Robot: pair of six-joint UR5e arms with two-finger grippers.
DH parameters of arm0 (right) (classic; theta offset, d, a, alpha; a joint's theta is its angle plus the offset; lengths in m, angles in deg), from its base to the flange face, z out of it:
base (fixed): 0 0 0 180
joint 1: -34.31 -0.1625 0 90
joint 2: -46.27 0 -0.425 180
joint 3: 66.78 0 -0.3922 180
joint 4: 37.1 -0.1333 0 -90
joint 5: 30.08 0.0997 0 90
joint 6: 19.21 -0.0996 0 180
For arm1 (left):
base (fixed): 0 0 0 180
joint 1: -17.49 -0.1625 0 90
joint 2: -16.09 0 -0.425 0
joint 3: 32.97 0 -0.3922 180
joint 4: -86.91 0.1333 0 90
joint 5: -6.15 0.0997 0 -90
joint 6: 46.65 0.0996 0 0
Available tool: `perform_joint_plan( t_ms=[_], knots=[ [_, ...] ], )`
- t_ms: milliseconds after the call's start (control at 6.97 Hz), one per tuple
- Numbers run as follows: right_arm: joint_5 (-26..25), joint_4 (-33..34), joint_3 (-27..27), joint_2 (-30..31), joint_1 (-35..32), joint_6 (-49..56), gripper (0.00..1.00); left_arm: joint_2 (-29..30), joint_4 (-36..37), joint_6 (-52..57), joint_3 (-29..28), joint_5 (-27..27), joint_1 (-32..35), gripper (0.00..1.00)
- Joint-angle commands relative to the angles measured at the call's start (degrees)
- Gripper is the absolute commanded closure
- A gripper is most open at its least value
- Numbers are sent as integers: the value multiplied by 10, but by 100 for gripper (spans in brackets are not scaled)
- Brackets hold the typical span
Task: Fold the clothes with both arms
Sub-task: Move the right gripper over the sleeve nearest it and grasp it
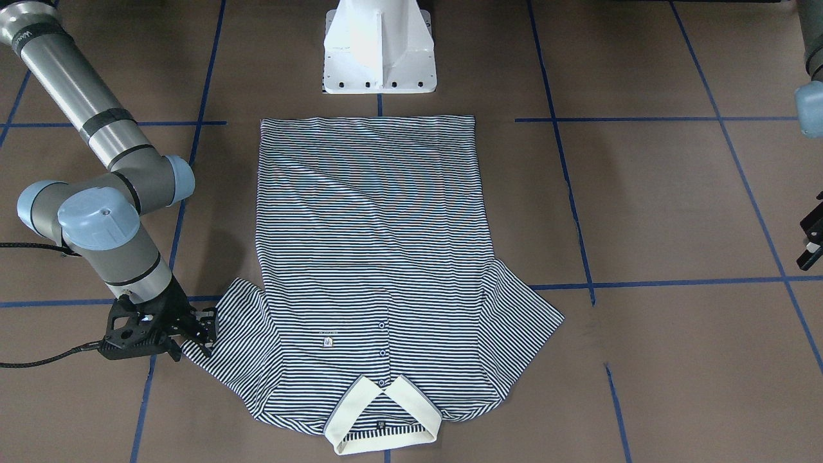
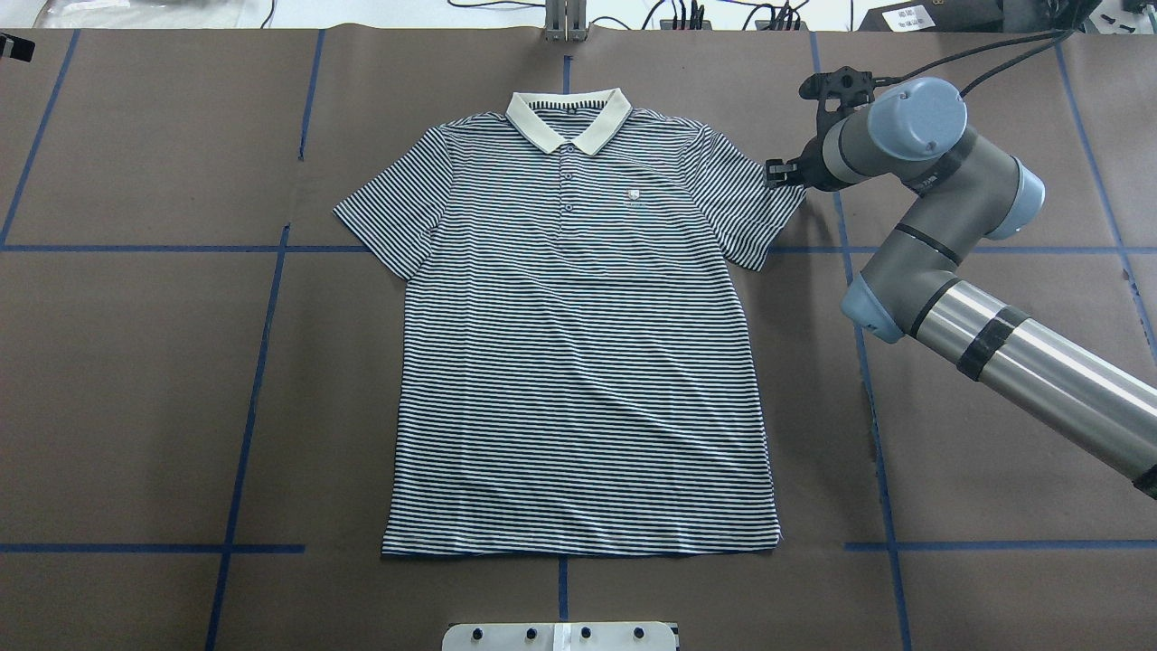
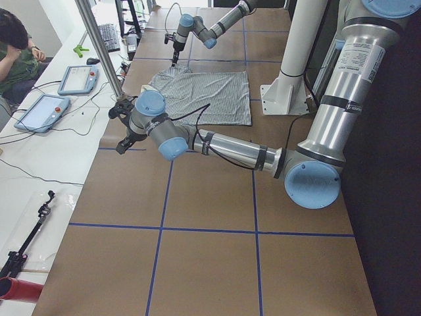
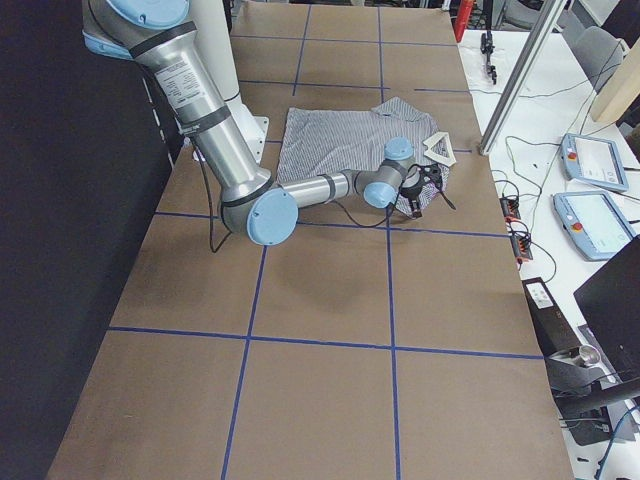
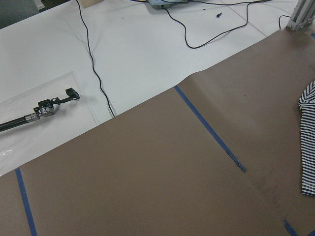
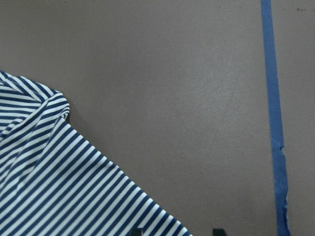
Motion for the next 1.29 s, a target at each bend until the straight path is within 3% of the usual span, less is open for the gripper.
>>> perform_joint_plan(
  t_ms=[0, 144, 287, 431, 574, 861, 1148],
  knots=[
    [-2, 0, 2, 10, 0, 0, 43, 0, 0, 0, 0, 0, 0, 0],
    [-5, 0, 2, 10, 0, 0, 43, 0, 0, 0, 1, 0, 0, 0],
    [-5, -1, 2, 10, 0, -1, 53, -1, 0, 1, 1, 0, 0, 0],
    [-5, -1, 2, 9, 0, -2, 86, -1, 0, 1, 1, 0, 0, 0],
    [-5, -1, 2, 7, 1, -8, 100, -1, 0, 1, 1, 0, 0, 0],
    [-18, 8, 17, 3, 3, -9, 100, -1, 0, 1, -1, 0, 0, 0],
    [-32, 107, 89, -1, 6, -14, 100, -1, 0, 1, -1, 0, 0, 0]
  ],
)
